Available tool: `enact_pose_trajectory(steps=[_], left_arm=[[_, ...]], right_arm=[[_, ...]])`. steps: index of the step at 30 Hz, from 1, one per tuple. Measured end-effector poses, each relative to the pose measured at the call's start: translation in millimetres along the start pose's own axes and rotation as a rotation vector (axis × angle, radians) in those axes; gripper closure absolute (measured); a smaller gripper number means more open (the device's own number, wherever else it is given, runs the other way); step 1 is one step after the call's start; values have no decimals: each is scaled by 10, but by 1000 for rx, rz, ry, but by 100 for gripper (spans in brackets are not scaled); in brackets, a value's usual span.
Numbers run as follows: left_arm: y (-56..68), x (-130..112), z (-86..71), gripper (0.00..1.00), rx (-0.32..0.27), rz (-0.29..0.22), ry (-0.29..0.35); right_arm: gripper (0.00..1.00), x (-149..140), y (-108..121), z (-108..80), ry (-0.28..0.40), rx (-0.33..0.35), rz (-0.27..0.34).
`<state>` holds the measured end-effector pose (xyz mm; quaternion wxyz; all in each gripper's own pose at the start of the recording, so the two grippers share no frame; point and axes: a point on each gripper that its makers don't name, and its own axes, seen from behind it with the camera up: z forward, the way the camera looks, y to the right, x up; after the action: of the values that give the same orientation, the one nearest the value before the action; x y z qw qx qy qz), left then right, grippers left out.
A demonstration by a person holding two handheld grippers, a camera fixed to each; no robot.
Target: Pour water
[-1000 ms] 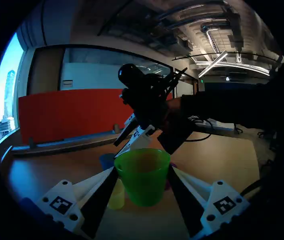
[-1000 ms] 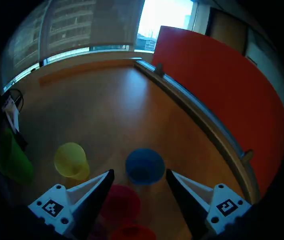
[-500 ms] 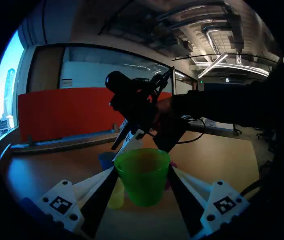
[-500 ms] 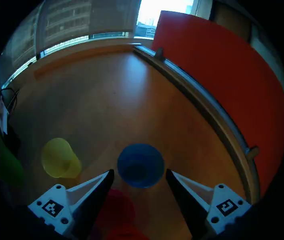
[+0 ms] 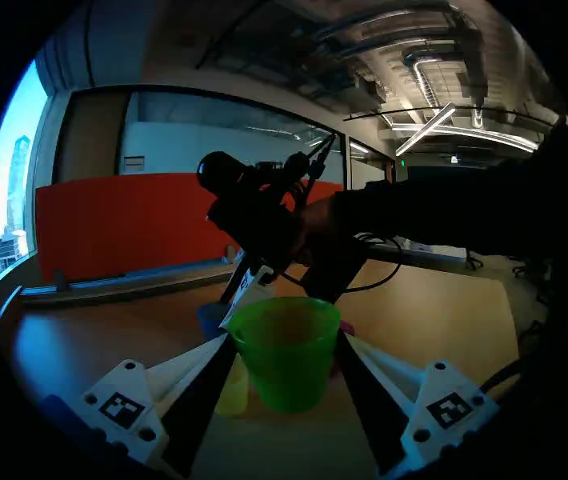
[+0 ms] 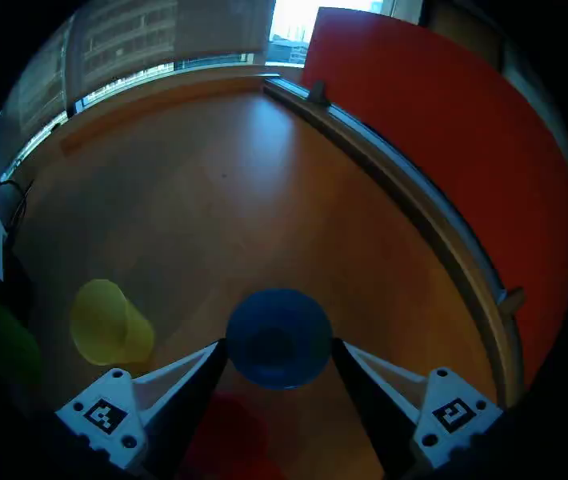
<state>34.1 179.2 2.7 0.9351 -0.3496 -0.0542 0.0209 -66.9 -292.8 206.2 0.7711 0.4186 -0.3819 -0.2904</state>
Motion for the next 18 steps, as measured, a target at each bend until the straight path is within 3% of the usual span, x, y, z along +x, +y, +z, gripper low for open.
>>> enact_pose_trajectory(steps=[18], left_arm=[[-15, 3, -10, 14, 2, -5, 4]], right_arm=[[5, 8, -9, 75, -26, -1, 13]])
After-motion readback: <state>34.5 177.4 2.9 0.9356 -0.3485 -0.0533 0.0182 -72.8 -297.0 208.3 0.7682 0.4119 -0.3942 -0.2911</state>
